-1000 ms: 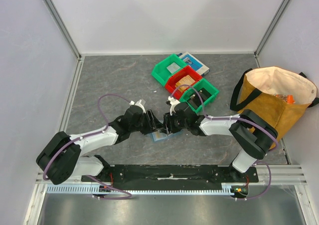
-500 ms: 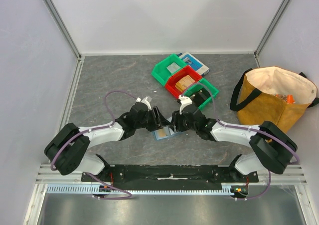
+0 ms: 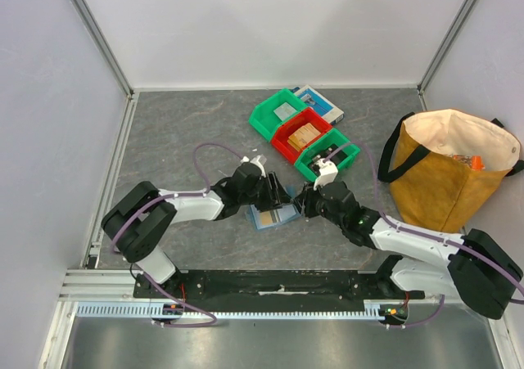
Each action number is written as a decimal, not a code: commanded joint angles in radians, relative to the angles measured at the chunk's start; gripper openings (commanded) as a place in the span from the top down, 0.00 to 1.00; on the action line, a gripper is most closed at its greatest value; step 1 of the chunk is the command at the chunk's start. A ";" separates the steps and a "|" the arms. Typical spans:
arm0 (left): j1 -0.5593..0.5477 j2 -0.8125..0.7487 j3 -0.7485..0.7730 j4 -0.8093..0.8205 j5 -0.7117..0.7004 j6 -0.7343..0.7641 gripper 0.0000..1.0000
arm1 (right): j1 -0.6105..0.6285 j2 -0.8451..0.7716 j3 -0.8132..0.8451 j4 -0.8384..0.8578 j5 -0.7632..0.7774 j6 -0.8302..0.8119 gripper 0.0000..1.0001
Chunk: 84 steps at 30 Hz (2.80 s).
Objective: Take the credit cards out of the card holder
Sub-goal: Remove the credit card from the card holder.
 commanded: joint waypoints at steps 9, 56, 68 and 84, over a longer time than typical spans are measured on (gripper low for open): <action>-0.013 0.106 0.080 0.037 -0.040 0.018 0.41 | 0.004 0.001 -0.089 0.137 -0.091 0.090 0.76; -0.001 -0.301 -0.107 -0.227 -0.310 0.067 0.31 | -0.120 0.342 -0.165 0.319 -0.208 0.387 1.00; -0.001 -0.221 -0.082 -0.237 -0.316 0.075 0.31 | -0.120 0.338 -0.167 0.316 -0.205 0.384 1.00; -0.001 -0.259 -0.050 -0.278 -0.328 0.107 0.34 | -0.122 0.342 -0.164 0.318 -0.208 0.384 1.00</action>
